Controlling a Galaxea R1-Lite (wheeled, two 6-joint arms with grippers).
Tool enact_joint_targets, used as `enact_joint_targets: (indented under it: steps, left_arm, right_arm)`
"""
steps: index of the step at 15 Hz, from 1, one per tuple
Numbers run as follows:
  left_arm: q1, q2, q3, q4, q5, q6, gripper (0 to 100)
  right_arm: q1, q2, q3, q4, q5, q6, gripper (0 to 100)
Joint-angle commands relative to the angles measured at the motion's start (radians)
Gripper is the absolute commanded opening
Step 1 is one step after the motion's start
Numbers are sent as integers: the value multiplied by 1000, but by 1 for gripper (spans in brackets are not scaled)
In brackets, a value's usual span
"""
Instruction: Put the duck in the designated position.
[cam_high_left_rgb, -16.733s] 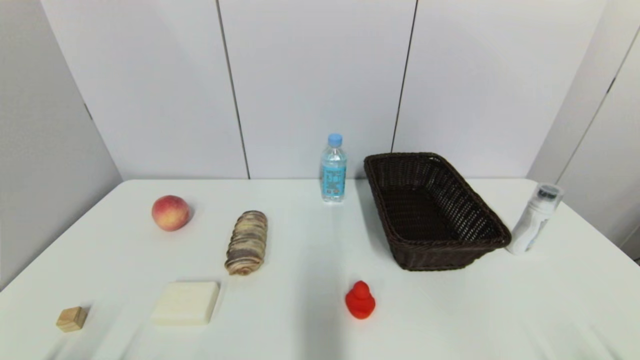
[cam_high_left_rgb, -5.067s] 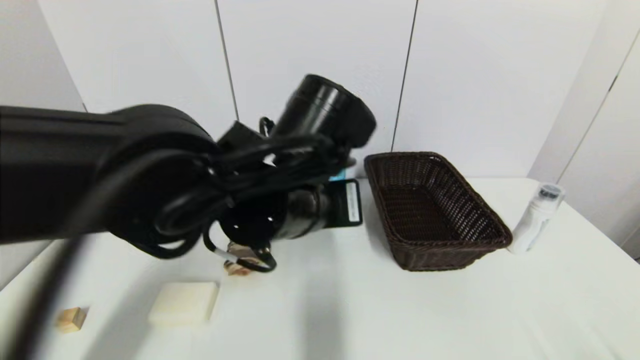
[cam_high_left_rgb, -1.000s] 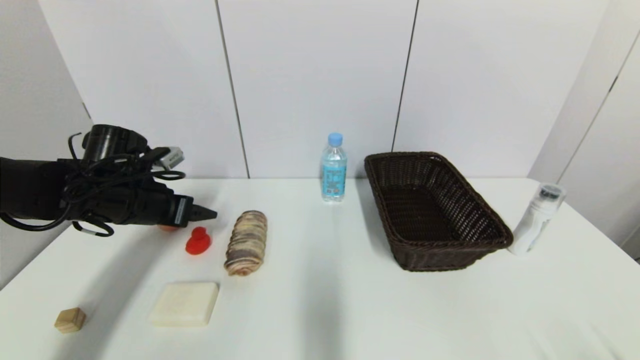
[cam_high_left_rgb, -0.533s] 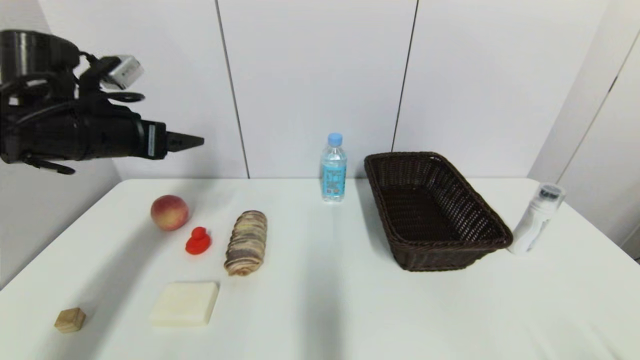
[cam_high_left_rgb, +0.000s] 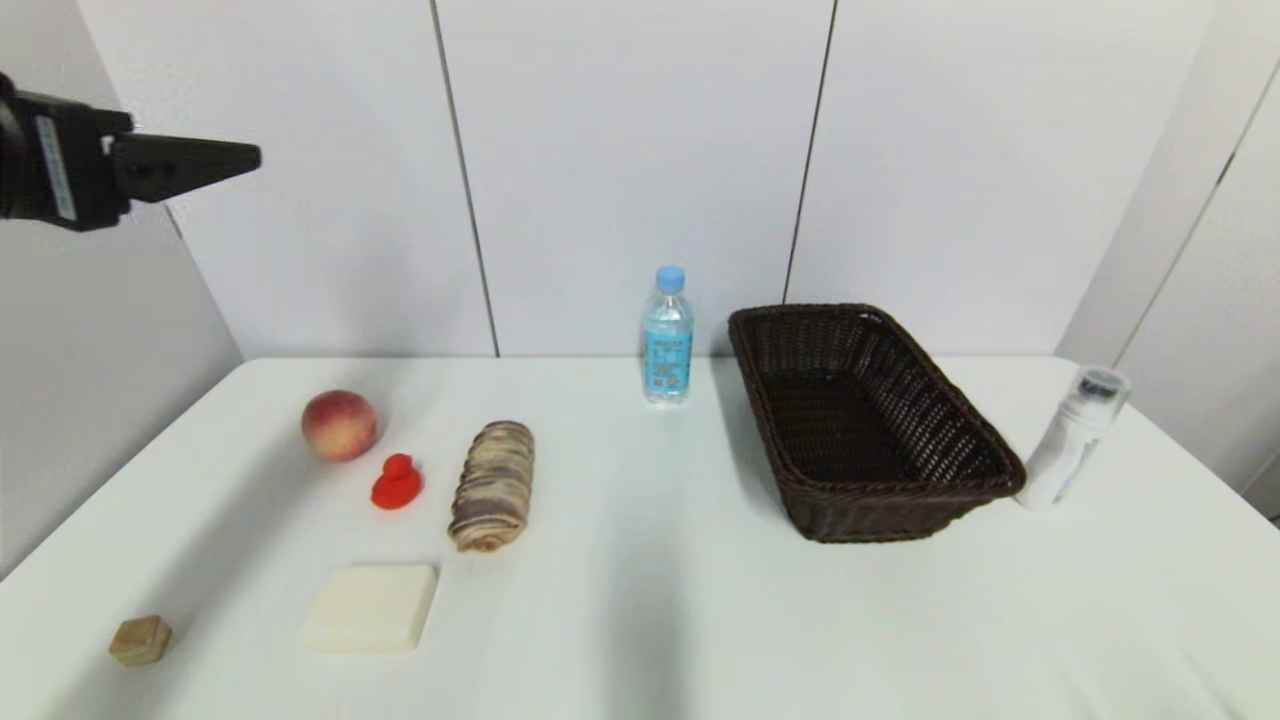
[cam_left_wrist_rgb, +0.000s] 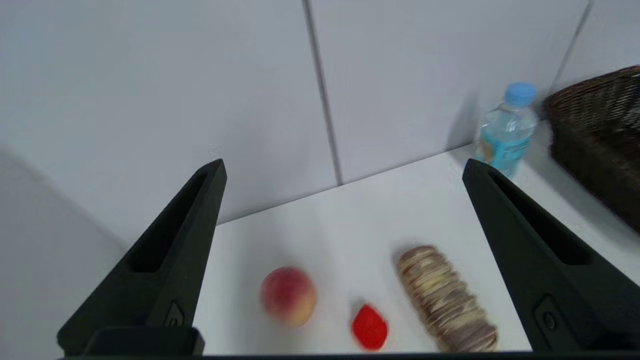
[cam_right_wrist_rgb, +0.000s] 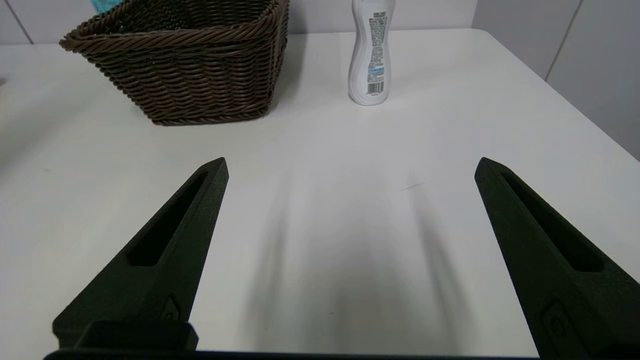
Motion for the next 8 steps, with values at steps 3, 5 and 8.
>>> enact_joint_targets:
  steps: [3,5,8]
  left_arm:
    - [48,-426,421,12,188,45,100]
    - [49,-554,585,10,191,21,100]
    - [49,-712,812,-25,191,8,100]
  right_arm:
    - [0,0,0,0,0,-1,100]
    - [0,0,0,0,0,1,100]
    - [0,0,0,0,0,1,100]
